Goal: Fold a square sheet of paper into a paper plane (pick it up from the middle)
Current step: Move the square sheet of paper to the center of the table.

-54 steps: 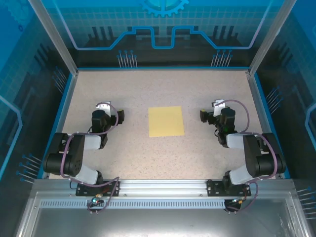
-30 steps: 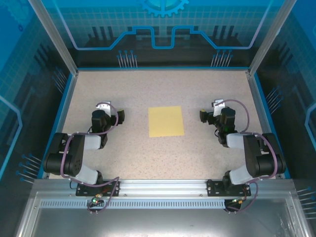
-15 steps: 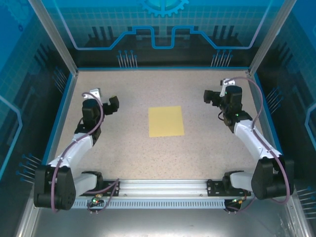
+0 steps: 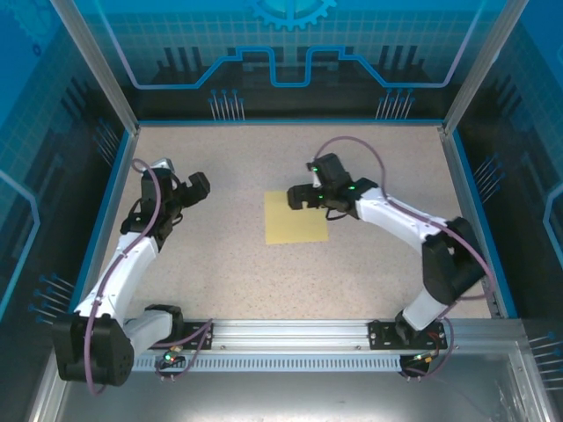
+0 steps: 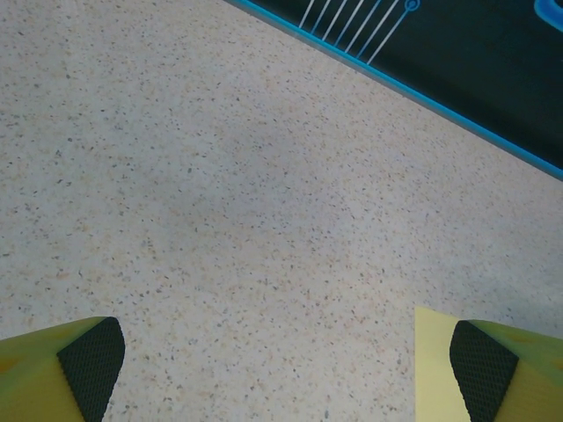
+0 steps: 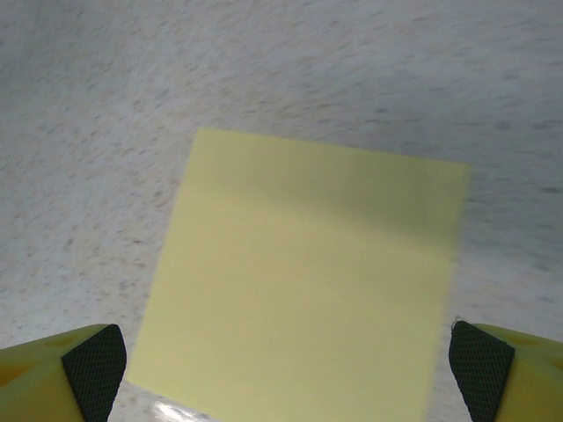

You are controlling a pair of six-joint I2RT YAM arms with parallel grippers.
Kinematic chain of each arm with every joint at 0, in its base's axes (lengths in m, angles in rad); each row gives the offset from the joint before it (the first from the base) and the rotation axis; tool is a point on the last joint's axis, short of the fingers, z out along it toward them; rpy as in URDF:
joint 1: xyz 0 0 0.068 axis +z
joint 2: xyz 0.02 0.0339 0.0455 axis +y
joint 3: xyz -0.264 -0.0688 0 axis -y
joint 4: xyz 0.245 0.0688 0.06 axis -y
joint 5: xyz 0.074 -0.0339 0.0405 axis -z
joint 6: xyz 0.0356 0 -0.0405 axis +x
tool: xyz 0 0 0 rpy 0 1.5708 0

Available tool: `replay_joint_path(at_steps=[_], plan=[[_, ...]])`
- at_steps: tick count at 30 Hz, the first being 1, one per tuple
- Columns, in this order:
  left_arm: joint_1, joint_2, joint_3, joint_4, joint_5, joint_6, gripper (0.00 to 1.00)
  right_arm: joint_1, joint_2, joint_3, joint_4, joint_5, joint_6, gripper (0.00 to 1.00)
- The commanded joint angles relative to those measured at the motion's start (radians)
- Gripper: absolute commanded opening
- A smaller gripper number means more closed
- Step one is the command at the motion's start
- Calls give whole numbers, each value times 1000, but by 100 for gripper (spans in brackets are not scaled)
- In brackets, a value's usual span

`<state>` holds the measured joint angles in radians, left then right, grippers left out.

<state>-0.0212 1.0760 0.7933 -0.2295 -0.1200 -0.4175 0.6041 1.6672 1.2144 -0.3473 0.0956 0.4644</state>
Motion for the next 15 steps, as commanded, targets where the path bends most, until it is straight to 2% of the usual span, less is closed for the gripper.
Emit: replay_joint_path(at_steps=[1,7,15], plan=[[8,7,26,-68,51,-6,99,64,97,111,-75,-35,32,99],[7,51,43,-36,129,-19,99,150,246,235,-94,-100,40,99],[8,59,43,-47,122,-5,99,201,423,358,-134,-144,59,98]])
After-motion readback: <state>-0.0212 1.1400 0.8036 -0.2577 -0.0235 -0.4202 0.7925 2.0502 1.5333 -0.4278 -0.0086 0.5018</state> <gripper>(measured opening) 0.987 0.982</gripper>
